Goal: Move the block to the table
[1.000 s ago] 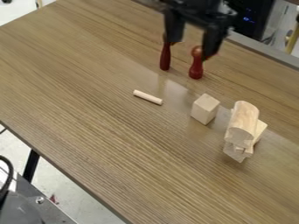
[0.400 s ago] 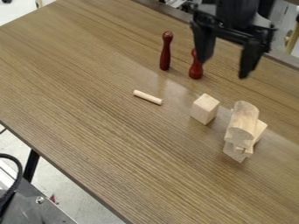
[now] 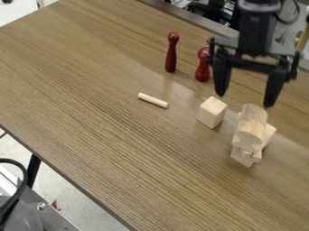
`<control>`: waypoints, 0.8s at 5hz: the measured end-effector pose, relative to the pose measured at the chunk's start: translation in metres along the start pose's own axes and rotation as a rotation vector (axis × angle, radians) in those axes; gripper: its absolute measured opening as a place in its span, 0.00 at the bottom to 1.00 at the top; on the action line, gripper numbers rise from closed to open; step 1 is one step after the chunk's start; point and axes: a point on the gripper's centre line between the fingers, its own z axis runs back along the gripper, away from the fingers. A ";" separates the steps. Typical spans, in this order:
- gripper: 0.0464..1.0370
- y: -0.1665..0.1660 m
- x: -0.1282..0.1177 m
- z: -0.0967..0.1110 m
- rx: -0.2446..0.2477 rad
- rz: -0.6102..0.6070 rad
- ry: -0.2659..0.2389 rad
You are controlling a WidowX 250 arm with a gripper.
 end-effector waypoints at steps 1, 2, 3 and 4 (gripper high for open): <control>0.96 -0.010 -0.004 -0.009 0.006 -0.011 0.024; 0.96 -0.016 -0.005 -0.010 -0.001 -0.012 0.017; 0.92 -0.019 -0.007 -0.016 0.016 -0.025 0.024; 0.63 -0.011 -0.006 -0.035 0.070 -0.034 0.060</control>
